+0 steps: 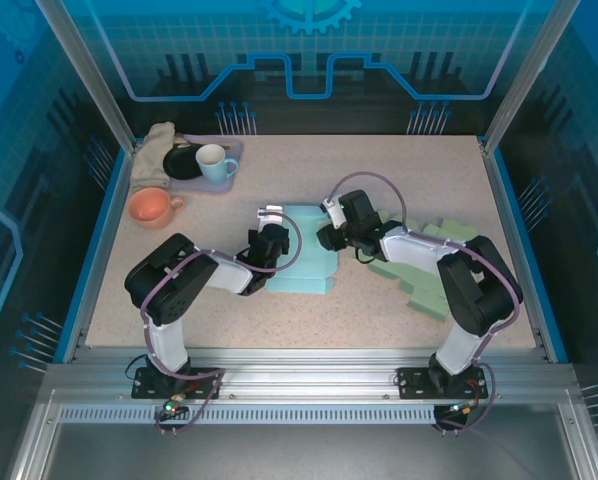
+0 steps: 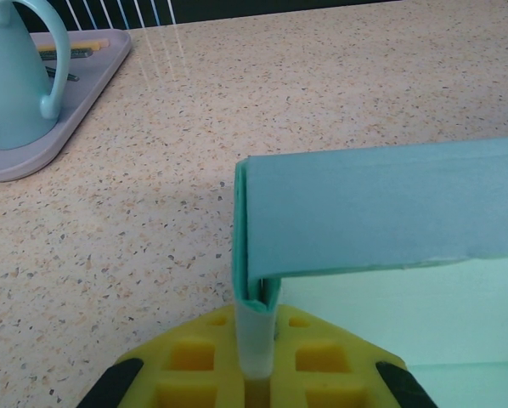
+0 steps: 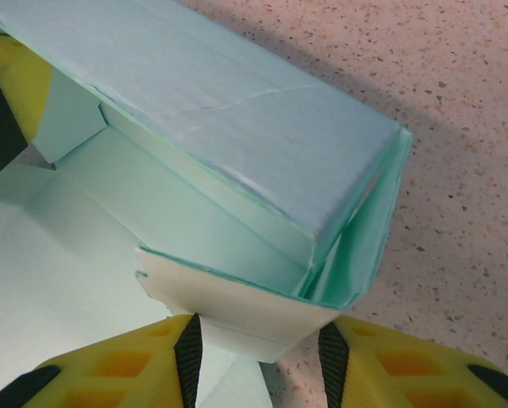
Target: Fold the paper box
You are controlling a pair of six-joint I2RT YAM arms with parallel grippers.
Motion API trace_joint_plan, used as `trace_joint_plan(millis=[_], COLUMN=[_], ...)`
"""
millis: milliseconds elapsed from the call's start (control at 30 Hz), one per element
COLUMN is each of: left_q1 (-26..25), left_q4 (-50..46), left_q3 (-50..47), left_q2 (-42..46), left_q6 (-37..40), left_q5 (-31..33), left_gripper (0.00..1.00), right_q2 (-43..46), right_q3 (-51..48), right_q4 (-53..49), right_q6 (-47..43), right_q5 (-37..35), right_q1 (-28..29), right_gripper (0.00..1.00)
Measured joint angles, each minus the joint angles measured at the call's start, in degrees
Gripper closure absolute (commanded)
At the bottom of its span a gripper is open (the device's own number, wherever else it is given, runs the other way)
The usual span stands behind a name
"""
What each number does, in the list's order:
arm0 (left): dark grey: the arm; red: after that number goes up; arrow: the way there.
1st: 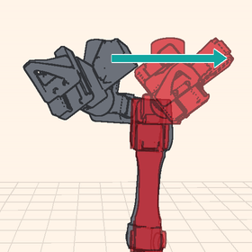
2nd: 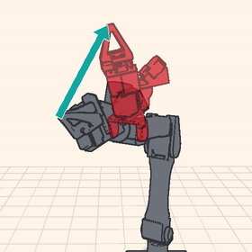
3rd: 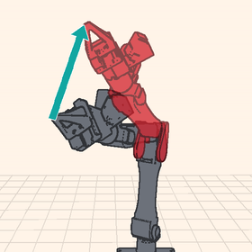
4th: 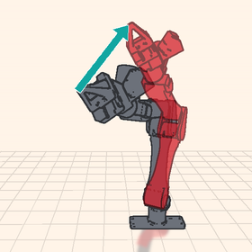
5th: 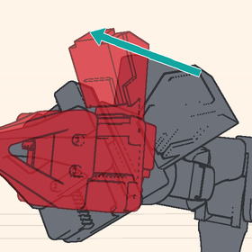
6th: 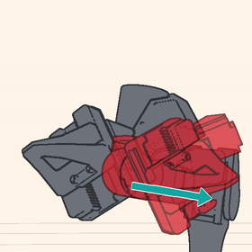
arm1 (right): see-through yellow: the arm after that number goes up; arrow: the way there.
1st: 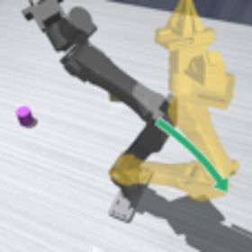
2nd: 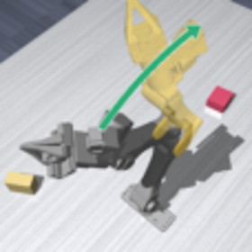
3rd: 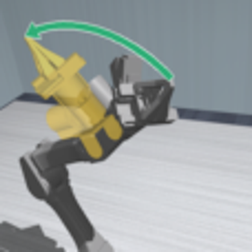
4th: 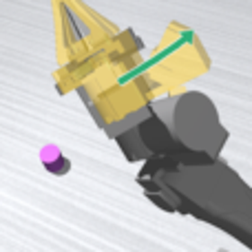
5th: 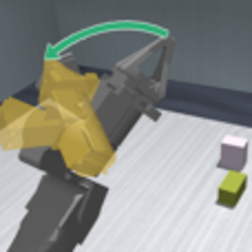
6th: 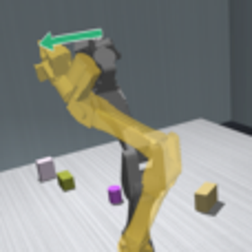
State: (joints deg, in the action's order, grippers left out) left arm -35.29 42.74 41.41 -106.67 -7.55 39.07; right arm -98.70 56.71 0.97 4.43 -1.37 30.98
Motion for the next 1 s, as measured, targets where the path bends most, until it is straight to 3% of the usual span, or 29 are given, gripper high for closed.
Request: trace_joint_plan(millis=[400,867,1000], left_q1=[0.4,0.6,0.7], left_q4=[0.6,0.9,0.9], left_q3=[-0.3,-0.3,-0.3], left_q2=[0.0,0.0,0.0], left_q6=[0.0,0.0,0.0], left_q5=[-0.5,-1.4,-1.4], left_gripper=[0.97,0.97,0.97], right_q2=[-3.5,-7.0,-8.5], right_q3=[0.0,0.0,0.1], right_q4=[5.0,12.5,14.2], right_q6=[1.1,3.1,3.3], right_q5=[-9.3,-14.4,-15.6], right_q1=[2.5,2.8,2.9], right_gripper=[0.58,0.65,0.72])
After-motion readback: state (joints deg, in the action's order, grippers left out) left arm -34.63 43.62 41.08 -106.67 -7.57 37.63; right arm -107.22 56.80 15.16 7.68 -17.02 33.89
